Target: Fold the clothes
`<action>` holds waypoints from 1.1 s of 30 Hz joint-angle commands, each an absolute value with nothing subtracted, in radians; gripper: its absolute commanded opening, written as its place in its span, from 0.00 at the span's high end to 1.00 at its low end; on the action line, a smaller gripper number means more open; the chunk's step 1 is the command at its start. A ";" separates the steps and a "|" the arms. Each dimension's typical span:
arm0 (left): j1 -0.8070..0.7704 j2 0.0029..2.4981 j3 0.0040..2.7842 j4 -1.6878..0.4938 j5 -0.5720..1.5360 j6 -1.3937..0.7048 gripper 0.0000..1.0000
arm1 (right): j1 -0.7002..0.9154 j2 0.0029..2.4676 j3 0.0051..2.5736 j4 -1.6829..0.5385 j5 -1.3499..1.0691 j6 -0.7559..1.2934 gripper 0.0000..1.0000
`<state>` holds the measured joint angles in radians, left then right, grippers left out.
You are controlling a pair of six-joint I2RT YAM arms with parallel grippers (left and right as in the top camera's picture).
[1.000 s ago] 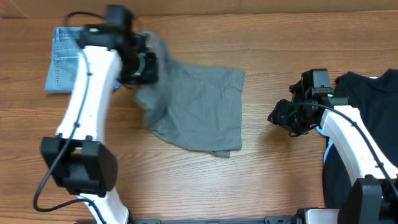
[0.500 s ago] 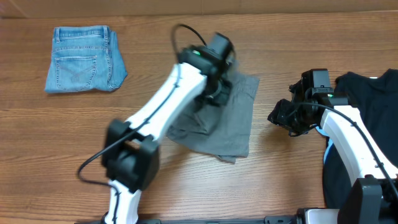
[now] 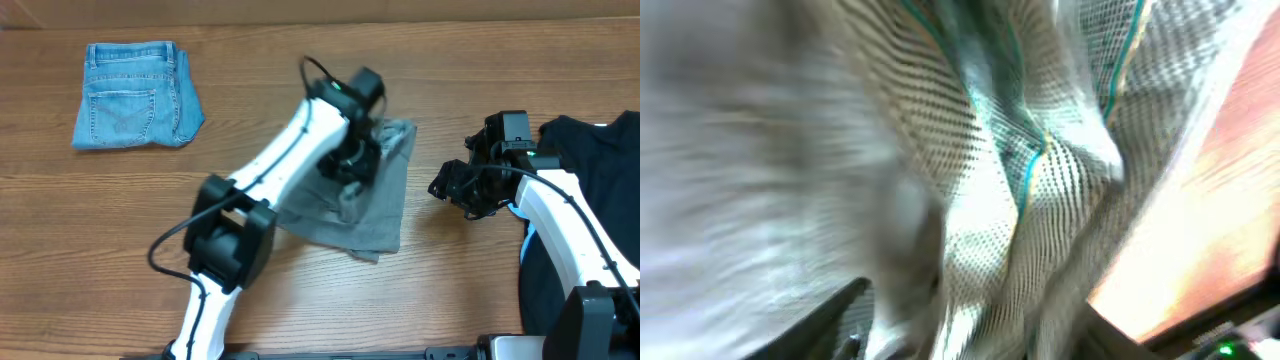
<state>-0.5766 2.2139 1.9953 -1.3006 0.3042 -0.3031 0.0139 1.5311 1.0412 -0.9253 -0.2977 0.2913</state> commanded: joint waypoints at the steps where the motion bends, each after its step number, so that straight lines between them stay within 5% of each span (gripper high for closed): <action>1: -0.470 2.075 2.124 -1.346 0.231 -0.241 0.36 | 0.018 1.531 1.040 -0.901 -0.340 0.278 0.48; 4: -0.406 2.039 2.143 -1.359 0.168 -0.234 0.30 | 0.019 1.531 1.040 -0.839 -0.525 0.201 0.55; 7: -0.357 2.033 2.143 -1.388 0.174 -0.231 0.35 | 0.036 1.530 1.040 -0.763 -0.658 0.197 0.54; 12: -0.322 2.037 2.078 -1.416 0.157 -0.182 0.73 | 0.128 1.530 1.040 -0.625 -0.719 0.197 0.55; 15: -0.319 2.037 2.009 -1.382 0.157 -0.177 0.79 | 0.208 1.541 1.040 -0.608 -0.617 0.229 0.63; 21: -0.314 2.037 1.800 -1.259 0.164 -0.172 0.69 | 0.394 1.684 1.040 -0.718 -0.259 0.346 0.81; 27: -0.293 2.037 1.684 -1.187 0.205 -0.172 0.40 | 0.342 1.792 1.040 -0.807 -0.190 0.487 0.85; 33: -0.287 2.037 1.617 -1.209 0.352 -0.160 0.43 | 0.266 1.792 1.040 -0.836 -0.293 0.410 0.84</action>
